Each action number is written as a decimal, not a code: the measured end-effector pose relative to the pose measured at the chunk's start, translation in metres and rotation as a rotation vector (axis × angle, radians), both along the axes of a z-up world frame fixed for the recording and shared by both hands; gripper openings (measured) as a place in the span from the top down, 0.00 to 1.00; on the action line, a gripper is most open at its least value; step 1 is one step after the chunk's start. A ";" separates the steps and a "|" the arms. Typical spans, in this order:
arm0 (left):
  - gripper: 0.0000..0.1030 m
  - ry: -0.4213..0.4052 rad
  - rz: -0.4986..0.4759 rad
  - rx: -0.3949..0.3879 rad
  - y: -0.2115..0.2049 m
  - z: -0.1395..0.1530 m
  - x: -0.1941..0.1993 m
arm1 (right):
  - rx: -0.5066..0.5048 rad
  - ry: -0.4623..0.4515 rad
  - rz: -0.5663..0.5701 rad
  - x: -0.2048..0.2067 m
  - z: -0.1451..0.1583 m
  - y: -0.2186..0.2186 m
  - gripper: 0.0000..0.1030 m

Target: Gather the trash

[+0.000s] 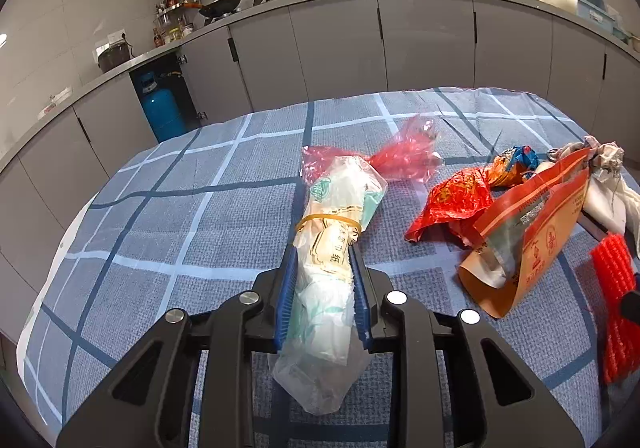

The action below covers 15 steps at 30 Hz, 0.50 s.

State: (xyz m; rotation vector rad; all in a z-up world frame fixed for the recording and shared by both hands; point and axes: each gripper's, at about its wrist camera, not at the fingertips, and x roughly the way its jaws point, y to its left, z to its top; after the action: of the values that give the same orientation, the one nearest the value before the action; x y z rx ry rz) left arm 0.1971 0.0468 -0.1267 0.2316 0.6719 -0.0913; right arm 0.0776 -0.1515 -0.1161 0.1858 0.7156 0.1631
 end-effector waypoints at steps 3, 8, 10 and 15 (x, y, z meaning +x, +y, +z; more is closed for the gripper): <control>0.78 -0.019 -0.006 0.011 -0.004 0.002 -0.007 | -0.001 -0.026 -0.008 -0.005 0.007 -0.005 0.82; 0.78 -0.044 0.002 0.005 -0.006 0.008 -0.024 | -0.006 -0.061 -0.025 -0.011 0.017 -0.015 0.82; 0.78 -0.055 0.010 0.000 -0.006 0.011 -0.030 | -0.006 -0.068 -0.029 -0.012 0.019 -0.020 0.82; 0.78 -0.099 0.038 -0.021 -0.006 0.029 -0.048 | -0.002 -0.080 -0.045 -0.015 0.023 -0.029 0.82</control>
State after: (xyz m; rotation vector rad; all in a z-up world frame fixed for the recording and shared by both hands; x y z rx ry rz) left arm 0.1494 0.0412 -0.0974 0.2013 0.5759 -0.0500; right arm 0.0631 -0.1803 -0.0935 0.1917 0.6312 0.1265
